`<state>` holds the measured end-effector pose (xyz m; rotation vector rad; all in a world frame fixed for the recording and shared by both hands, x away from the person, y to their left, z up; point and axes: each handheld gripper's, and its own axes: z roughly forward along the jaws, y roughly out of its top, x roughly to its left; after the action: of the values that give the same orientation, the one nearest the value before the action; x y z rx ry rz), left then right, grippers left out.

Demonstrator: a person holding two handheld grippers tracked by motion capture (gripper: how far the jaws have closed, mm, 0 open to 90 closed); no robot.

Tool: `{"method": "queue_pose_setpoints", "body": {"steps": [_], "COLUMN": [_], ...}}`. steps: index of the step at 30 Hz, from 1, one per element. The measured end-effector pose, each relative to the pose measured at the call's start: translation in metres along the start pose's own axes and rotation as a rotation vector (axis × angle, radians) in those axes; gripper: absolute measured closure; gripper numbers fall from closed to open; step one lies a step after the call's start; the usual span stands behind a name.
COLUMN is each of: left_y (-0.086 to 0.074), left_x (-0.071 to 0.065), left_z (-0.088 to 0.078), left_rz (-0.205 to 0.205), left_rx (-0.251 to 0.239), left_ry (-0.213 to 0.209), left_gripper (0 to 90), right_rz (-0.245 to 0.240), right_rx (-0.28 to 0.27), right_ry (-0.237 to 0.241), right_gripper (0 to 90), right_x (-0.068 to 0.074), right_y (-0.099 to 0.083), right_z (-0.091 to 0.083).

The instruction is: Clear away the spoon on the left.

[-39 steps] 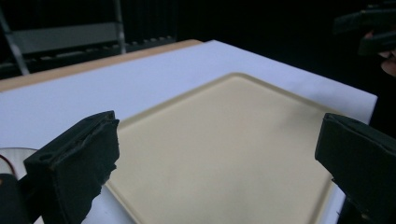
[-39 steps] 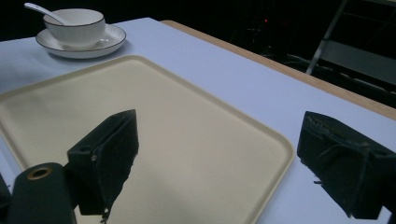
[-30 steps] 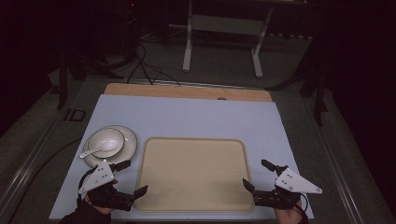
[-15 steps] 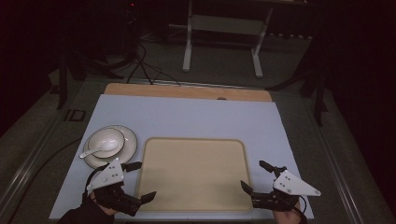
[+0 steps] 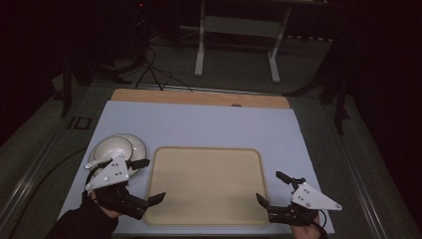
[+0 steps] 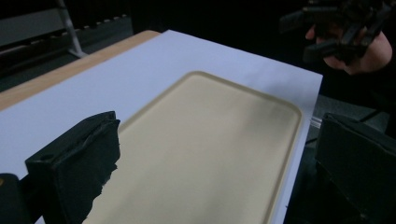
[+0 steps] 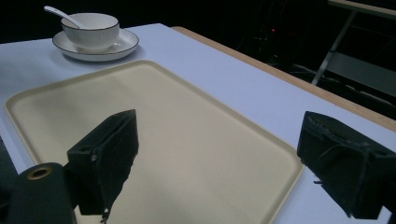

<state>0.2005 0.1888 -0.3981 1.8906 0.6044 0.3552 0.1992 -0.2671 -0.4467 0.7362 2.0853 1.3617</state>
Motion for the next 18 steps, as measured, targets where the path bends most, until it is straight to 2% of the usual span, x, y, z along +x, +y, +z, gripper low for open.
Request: {"method": "queue_pose_setpoints", "body": {"steps": [3,4,11,15,18], "left_y": [0.004,0.008,0.017,0.018,0.014], "left_x": [0.003,0.007,0.016,0.021,0.029], "left_z": [-0.006,-0.012,-0.031,-0.036,-0.043], "left_rz": [-0.005,-0.009,-0.02,-0.028,-0.061], "left_rx": [-0.011,-0.017,-0.03,-0.028,-0.024], "left_ry": [0.012,0.03,0.099,0.128,0.162], "left_gripper": [0.7,0.7,0.7,0.7,0.7], "right_rz": [0.002,0.002,-0.002,-0.002,-0.004], "right_rx": [0.002,0.003,0.001,0.0,-0.002], "right_ry": [0.002,0.002,0.003,0.005,0.008], "right_gripper": [12.7,12.7,12.7,12.6,12.6], "right_x": [0.0,0.0,0.001,0.0,0.001], "right_y": [0.0,0.0,0.0,0.001,0.001], "right_z": [0.0,0.0,0.0,0.0,0.001]}}
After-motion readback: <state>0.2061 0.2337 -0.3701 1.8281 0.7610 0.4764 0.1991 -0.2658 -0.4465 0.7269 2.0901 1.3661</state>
